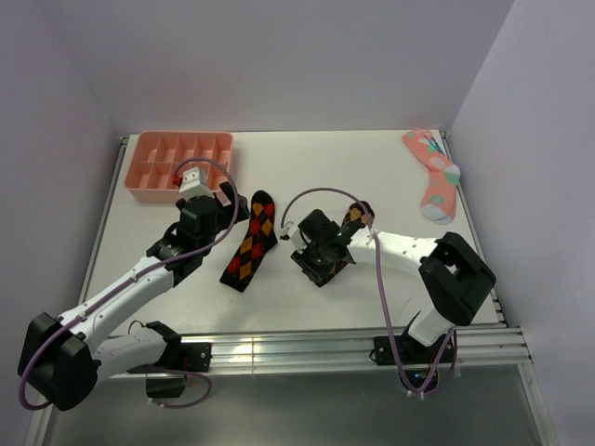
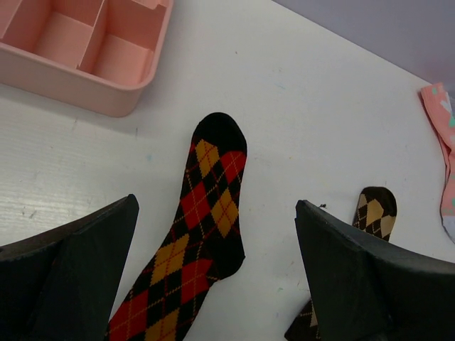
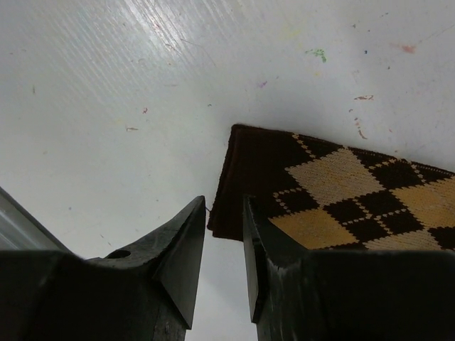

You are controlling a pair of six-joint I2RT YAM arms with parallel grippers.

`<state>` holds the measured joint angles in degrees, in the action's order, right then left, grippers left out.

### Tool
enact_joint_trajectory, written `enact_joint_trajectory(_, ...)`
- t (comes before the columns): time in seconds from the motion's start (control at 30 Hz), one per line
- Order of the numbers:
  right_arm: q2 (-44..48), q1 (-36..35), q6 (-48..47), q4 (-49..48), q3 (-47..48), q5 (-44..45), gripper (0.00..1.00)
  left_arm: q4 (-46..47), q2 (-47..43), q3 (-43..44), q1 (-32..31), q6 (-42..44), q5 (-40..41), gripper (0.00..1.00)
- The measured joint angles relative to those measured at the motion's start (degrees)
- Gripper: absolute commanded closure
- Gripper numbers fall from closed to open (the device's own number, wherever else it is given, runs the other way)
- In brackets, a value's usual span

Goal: Roll the socks
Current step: Roll the sock at the center of the board.

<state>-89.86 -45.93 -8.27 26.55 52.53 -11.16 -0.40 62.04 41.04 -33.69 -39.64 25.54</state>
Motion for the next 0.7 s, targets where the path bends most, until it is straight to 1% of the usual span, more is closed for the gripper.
enact_joint_trajectory(0.33,-2.8,-1.2,0.4,-0.4,0.0,2.8,0.64,0.2,-0.5,-1.1,2.0,0.0,-1.4,0.01)
enact_joint_trajectory(0.7,-4.4,-2.2,0.8,-0.3,1.6,5.4,0.56,0.6,-0.6,-1.7,3.6,0.2,-3.2,0.01)
